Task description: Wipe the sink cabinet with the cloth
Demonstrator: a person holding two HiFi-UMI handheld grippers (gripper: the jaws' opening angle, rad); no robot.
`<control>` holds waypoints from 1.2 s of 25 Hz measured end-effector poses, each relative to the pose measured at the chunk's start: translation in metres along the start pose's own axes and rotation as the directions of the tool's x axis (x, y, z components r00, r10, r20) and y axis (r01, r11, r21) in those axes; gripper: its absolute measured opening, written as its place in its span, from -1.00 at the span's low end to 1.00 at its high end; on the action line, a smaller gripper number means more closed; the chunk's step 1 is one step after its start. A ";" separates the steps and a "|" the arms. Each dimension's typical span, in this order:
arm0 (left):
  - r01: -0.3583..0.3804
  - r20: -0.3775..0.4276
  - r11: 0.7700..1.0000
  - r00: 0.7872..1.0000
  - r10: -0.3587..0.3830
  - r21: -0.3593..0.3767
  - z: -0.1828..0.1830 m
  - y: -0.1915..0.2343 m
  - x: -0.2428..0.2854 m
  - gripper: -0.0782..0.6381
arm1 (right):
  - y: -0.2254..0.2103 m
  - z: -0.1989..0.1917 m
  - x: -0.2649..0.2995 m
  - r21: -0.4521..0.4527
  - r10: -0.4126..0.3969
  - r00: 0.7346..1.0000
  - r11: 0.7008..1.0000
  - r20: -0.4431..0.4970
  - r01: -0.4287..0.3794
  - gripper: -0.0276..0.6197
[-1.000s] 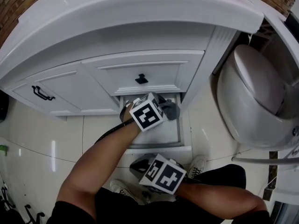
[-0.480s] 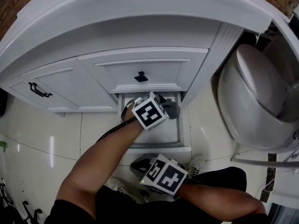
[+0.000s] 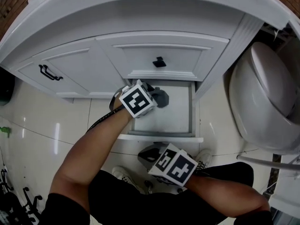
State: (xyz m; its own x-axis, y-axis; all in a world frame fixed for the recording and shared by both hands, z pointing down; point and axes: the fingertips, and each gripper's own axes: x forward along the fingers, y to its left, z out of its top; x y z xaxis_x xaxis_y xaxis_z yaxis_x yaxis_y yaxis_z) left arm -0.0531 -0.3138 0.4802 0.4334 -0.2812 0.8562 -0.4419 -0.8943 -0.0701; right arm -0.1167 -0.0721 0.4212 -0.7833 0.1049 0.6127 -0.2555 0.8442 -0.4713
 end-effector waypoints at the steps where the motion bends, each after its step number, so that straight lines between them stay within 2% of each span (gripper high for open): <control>1: -0.012 -0.007 1.000 1.000 0.012 -0.009 -0.007 0.004 -0.004 -0.68 | 0.000 0.000 0.000 -0.001 0.000 1.000 1.000 0.001 0.000 -0.90; 4: -0.054 -0.011 0.998 0.999 0.054 -0.032 -0.019 0.017 -0.016 -0.68 | -0.004 0.000 0.000 -0.012 -0.008 1.000 1.000 -0.003 0.008 -0.90; 8: -0.039 0.019 0.997 0.999 0.041 -0.070 -0.027 0.016 -0.029 -0.68 | -0.002 -0.001 0.005 -0.019 -0.010 1.000 1.000 -0.006 0.010 -0.90; 13: -0.082 -0.018 0.995 0.997 0.082 -0.061 -0.045 0.023 -0.040 -0.68 | 0.002 -0.002 0.007 -0.024 -0.003 1.000 1.000 -0.010 0.003 -0.90; 18: -0.085 -0.019 0.993 0.996 0.084 -0.078 -0.048 0.022 -0.048 -0.68 | 0.003 -0.004 0.008 -0.024 -0.004 1.000 1.000 -0.012 0.004 -0.90; 21: -0.029 0.023 0.998 0.999 0.030 -0.060 -0.030 0.003 -0.048 -0.68 | 0.004 -0.004 0.008 -0.025 -0.005 1.000 1.000 -0.010 0.005 -0.90; 24: 0.073 0.093 0.997 0.993 -0.073 0.004 0.006 -0.032 -0.042 -0.68 | 0.006 -0.003 0.007 -0.029 -0.001 1.000 1.000 -0.008 0.001 -0.90; 27: 0.174 0.119 0.980 0.976 -0.185 0.097 0.040 -0.071 -0.028 -0.68 | 0.009 -0.002 0.005 -0.032 0.003 1.000 0.999 -0.002 -0.003 -0.90; 30: 0.228 0.103 0.958 0.963 -0.248 0.176 0.062 -0.098 -0.010 -0.68 | 0.009 -0.003 0.003 -0.033 0.002 1.000 0.999 0.001 -0.002 -0.90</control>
State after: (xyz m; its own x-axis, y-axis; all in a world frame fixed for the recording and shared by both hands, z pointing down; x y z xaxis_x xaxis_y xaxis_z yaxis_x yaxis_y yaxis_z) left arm 0.0346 -0.2455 0.4468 0.6083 -0.0846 0.7892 -0.1856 -0.9819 0.0378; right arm -0.1197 -0.0624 0.4205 -0.7844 0.1061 0.6111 -0.2349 0.8610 -0.4510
